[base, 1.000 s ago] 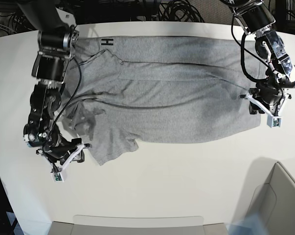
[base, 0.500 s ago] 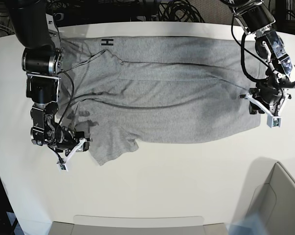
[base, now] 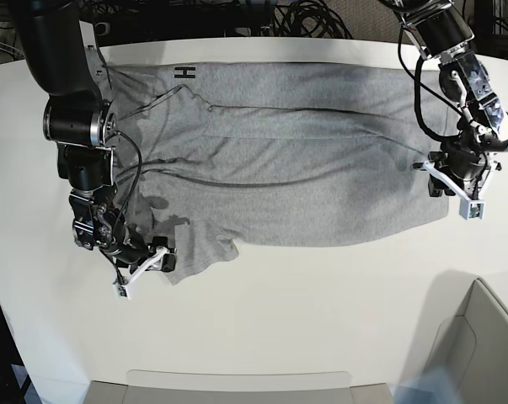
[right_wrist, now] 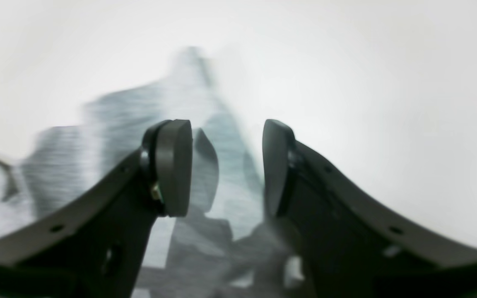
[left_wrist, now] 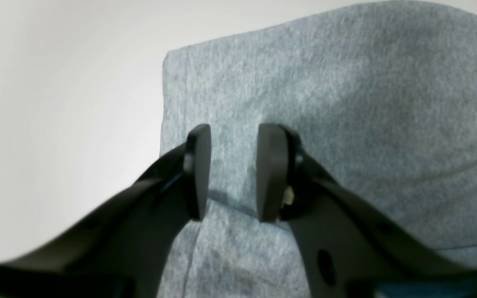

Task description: Fold the T-shirt properly

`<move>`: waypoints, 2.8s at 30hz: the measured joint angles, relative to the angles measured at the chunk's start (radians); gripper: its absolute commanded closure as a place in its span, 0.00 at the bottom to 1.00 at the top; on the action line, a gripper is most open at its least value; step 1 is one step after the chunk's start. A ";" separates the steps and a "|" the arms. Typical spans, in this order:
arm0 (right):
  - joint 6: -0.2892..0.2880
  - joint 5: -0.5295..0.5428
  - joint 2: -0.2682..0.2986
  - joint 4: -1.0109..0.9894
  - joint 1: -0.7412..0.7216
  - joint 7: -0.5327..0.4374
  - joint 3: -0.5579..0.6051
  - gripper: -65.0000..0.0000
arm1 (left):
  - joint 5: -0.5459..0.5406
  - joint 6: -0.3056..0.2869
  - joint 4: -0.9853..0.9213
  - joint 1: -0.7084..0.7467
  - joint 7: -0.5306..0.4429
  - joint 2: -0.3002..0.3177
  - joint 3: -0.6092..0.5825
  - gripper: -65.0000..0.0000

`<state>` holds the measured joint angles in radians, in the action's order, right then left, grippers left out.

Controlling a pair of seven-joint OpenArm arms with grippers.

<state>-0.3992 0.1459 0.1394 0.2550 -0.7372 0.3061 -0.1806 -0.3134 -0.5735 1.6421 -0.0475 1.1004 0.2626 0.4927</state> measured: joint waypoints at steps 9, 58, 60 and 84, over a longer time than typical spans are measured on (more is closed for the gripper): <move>-0.079 0.013 -0.015 -0.002 0.002 0.047 0.000 0.57 | 0.001 -0.014 -0.128 -0.054 0.009 0.034 -0.006 0.67; -0.088 0.017 -0.010 0.000 0.006 0.053 0.001 0.57 | -0.002 -0.123 -0.428 -0.140 -0.252 0.214 -0.179 1.00; -0.088 0.018 -0.012 0.000 0.006 0.053 0.001 0.57 | 0.000 -0.123 -0.395 -0.090 -0.253 0.198 -0.177 1.00; -0.087 0.017 -0.015 0.000 0.006 0.050 0.001 0.57 | -0.001 -0.123 -0.117 0.044 -0.239 0.138 -0.041 0.62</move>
<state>-0.4866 0.1627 0.1242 0.2554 -0.7307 0.3557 -0.1799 -0.3145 -0.6968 1.5249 -0.0032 0.8616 0.4007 0.4519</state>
